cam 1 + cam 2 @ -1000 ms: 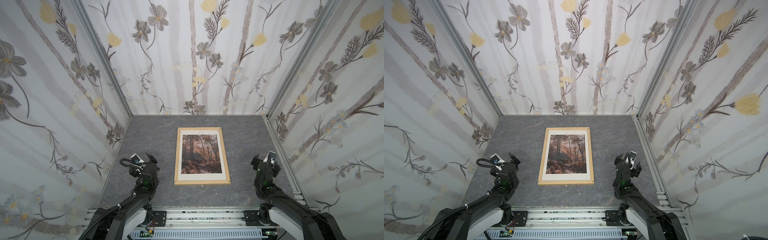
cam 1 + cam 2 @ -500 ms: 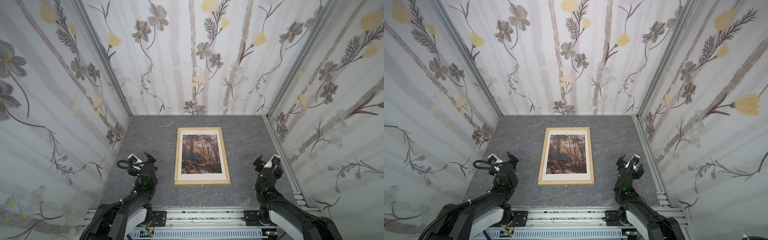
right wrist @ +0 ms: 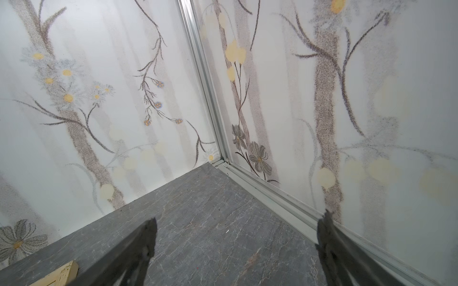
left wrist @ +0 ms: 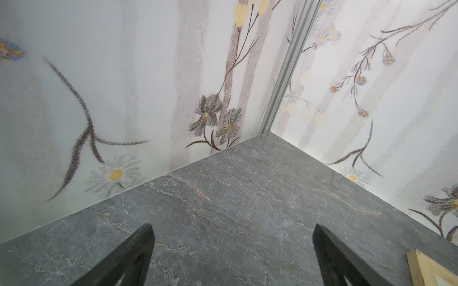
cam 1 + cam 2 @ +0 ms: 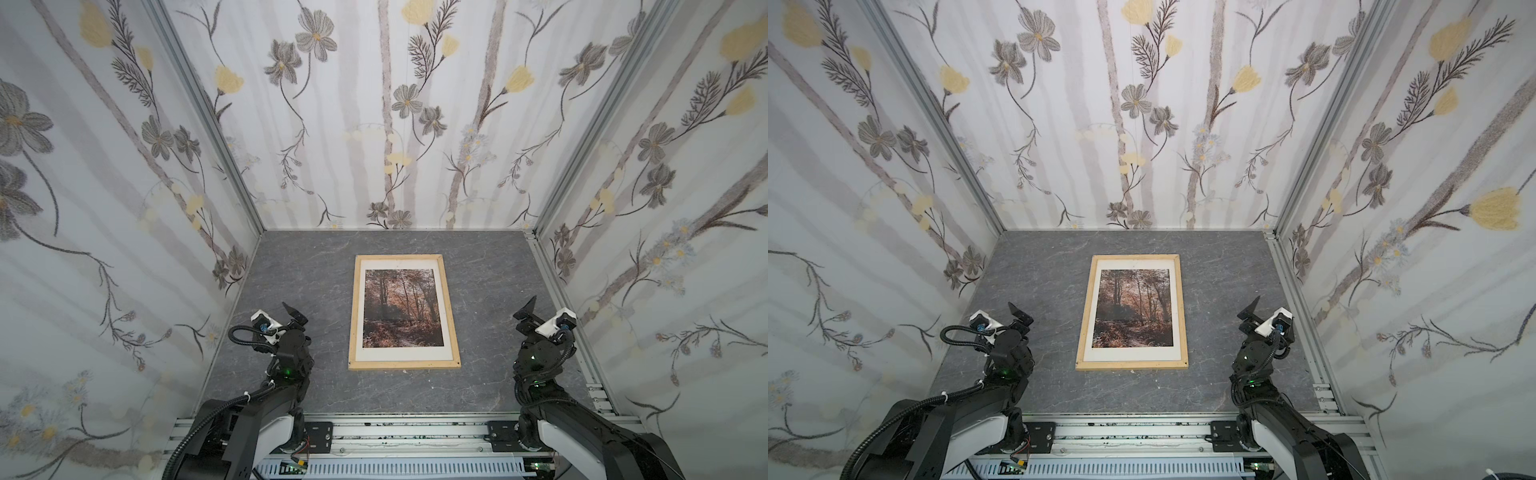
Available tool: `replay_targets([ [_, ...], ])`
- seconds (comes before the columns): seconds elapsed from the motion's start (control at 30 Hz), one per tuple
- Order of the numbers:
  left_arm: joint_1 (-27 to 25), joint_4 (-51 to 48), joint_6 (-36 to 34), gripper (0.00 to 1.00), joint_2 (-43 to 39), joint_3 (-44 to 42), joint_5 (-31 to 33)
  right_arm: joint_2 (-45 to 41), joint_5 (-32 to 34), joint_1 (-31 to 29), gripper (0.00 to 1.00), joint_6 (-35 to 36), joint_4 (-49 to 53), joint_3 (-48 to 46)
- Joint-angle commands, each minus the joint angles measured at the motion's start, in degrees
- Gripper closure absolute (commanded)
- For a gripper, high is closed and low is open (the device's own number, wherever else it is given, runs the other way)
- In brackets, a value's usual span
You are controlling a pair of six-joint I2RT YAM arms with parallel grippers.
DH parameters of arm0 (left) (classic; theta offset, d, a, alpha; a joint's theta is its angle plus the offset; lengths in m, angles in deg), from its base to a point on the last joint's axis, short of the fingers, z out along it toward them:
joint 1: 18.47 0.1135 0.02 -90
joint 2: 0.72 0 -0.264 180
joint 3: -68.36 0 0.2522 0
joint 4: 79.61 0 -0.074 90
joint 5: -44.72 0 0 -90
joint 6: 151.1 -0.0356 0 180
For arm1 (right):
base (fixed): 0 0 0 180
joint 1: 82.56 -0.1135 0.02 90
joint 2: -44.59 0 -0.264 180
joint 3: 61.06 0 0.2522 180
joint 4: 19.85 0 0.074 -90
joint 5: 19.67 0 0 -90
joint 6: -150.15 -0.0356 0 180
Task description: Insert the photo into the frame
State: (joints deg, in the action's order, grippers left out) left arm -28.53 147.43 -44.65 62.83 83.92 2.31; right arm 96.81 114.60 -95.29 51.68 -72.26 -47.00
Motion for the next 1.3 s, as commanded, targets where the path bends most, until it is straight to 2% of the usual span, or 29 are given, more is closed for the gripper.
replay_targets([
  [0.0, 0.40, 5.43, -0.54, 0.00, 0.37, -0.55, 0.48, 2.27, -0.50, 0.12, 0.00, 1.25, -7.88, -7.94],
  [0.4, 1.63, 11.55, -1.13, 0.00, 2.31, -2.13, 0.06, 16.02, -2.24, 0.82, 0.00, 3.68, -24.93, -7.41],
  [0.53, 2.24, 14.64, -1.25, 0.00, 4.00, -2.51, -0.82, 21.37, -4.90, 0.95, 0.00, 5.05, -33.28, -8.48],
  [0.6, 2.49, 16.14, -1.28, 0.00, 4.83, -2.65, -1.14, 26.12, -3.35, 1.42, 0.00, 4.44, -39.23, -9.07],
  [0.67, 2.68, 17.25, -1.33, 0.00, 5.56, -2.68, -1.49, 30.36, -0.16, 2.08, 0.00, 2.58, -39.53, -6.89],
  [0.73, 2.84, 18.01, -1.33, 0.00, 6.20, -2.64, -2.07, 30.62, -3.12, 2.18, 0.00, 4.77, -39.18, -5.92],
  [0.87, 3.49, 20.23, -1.13, 0.00, 7.60, -2.85, -3.04, 30.57, -4.34, 2.31, 0.00, 4.38, -39.43, -6.37],
  [1.03, 4.51, 21.95, -1.09, 0.00, 10.30, -2.12, -5.29, 31.93, -11.62, 2.62, 0.00, 7.68, -39.46, -5.30],
  [1.1, 4.77, 19.61, -0.65, 0.00, 9.58, -1.44, -5.71, 32.56, -13.47, 2.58, 0.00, 8.52, -39.43, -4.79],
  [1.27, 4.97, 21.40, -1.04, 0.00, 9.74, -2.21, -7.01, 34.46, -18.74, 2.51, 0.00, 10.92, -38.71, -3.10],
])
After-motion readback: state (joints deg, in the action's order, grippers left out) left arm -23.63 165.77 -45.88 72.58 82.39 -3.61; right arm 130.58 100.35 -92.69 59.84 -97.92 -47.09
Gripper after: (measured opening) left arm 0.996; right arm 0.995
